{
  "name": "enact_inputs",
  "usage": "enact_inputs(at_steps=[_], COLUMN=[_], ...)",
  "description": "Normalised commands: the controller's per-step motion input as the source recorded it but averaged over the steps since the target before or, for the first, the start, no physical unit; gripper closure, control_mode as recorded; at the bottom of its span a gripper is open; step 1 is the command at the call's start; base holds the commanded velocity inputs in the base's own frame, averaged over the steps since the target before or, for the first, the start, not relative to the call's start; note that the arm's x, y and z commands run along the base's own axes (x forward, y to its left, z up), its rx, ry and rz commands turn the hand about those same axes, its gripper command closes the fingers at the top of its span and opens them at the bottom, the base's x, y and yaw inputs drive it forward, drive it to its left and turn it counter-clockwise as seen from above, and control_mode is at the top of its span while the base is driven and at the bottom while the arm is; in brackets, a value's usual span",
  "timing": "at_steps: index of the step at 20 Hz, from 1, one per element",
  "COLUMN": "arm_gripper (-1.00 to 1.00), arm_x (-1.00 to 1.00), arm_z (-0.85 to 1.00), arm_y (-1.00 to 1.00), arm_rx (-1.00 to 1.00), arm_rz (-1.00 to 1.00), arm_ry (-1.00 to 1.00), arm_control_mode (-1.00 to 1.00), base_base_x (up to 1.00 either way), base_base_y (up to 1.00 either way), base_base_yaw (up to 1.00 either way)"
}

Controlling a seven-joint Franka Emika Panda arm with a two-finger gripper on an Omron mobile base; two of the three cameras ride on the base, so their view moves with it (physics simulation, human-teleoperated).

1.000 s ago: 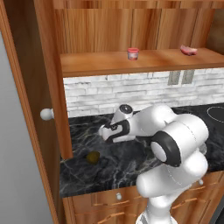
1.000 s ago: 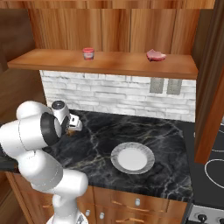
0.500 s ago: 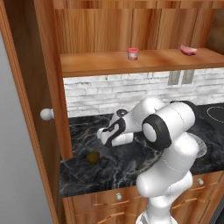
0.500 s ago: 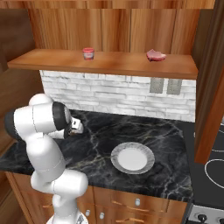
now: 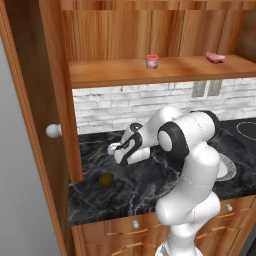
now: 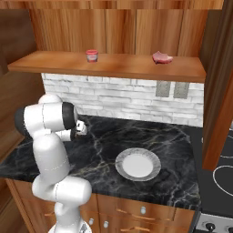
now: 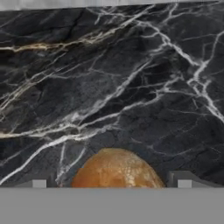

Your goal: Pick the avocado and bread from the counter and place them on the plate. Then pick the jam from the cabinet and place it next to the plate. Lastly close the cabinet door.

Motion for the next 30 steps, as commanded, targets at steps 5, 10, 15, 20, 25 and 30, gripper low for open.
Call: enact_inputs(at_steps=[5,10,15,20,25,30], arm_gripper=[1.00,1.00,1.00,1.00,1.00,1.00], arm_x=[0.23,-0.07,-0.39,-0.49,-0.55,-0.36], arm_z=[-0.32,-0.54,-0.37,0.17,0.32,0.18], arm_y=[0.16,0.06,0.00,0.00,-0.20,-0.46], arm_rx=[0.00,0.00,-0.03,-0.02,-0.02,0.00], arm_rz=[0.00,0.00,0.00,0.00,0.00,0.00], arm_ry=[0.00,0.00,-0.06,-0.20,-0.24,-0.17], arm_control_mode=[-1.00,-1.00,-1.00,-1.00,-1.00,-1.00], base_base_x=[0.00,0.00,0.00,0.00,0.00,0.00], base_base_y=[0.00,0.00,0.00,0.00,0.00,0.00], base_base_yaw=[0.00,0.00,0.00,0.00,0.00,0.00])
